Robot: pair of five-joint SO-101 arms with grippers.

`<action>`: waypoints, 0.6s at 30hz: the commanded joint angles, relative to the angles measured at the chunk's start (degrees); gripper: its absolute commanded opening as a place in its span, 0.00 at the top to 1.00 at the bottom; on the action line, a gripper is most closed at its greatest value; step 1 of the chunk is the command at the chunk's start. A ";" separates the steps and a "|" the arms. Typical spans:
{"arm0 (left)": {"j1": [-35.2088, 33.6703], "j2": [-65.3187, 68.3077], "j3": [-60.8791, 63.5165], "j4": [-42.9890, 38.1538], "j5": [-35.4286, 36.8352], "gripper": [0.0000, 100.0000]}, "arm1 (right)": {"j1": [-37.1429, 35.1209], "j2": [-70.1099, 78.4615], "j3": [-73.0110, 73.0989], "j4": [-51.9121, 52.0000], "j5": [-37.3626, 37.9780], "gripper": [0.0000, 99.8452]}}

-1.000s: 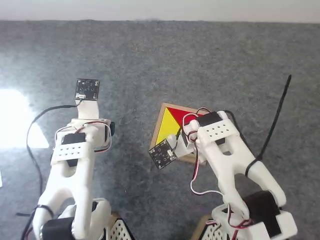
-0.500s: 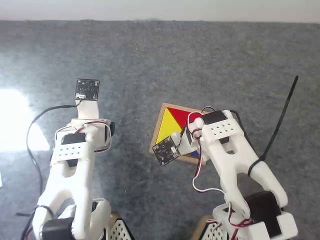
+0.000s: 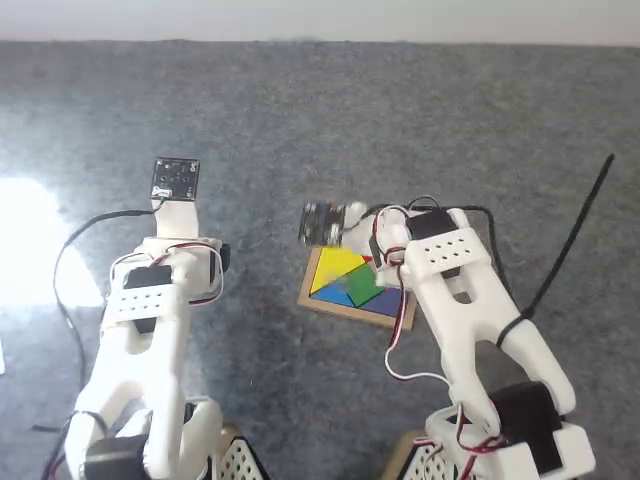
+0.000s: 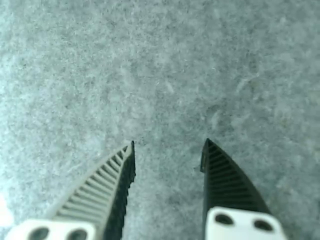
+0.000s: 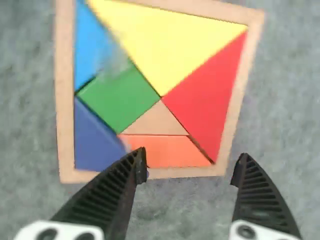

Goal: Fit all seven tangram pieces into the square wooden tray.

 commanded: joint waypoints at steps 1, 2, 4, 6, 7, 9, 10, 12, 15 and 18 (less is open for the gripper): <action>0.26 -0.44 -0.40 0.44 -0.18 0.79 | 4.62 -4.26 -0.97 -3.91 -15.03 0.76; 0.26 -0.53 -0.40 0.44 -0.18 0.79 | 5.85 -5.76 -1.58 -4.00 -18.02 0.81; 0.26 -0.53 -0.40 0.44 -0.18 0.79 | 8.13 -9.10 -1.67 -4.00 -23.12 0.91; 0.26 -0.53 -0.40 0.44 -0.18 0.79 | 9.80 -11.30 -1.23 -3.91 -26.02 0.99; 0.26 -0.53 -0.40 0.44 -0.18 0.79 | 10.24 -11.74 -0.09 -4.62 -26.73 1.00; 0.26 -0.44 -0.40 0.44 -0.18 0.79 | 9.54 -11.56 2.02 -5.49 -27.87 0.96; 0.26 -0.44 -0.40 0.35 -0.18 0.79 | 8.22 -11.12 3.69 -6.29 -28.48 0.95; 0.26 -0.44 -0.40 0.35 -0.18 0.79 | 5.49 -9.98 6.77 -7.87 -29.98 0.93; 0.26 -0.18 -0.31 0.44 -0.18 0.79 | 3.47 -7.78 10.99 -9.80 -30.77 0.93; 0.26 -0.18 -0.31 0.53 -0.18 0.79 | 3.65 -4.79 12.92 -13.14 -31.12 0.93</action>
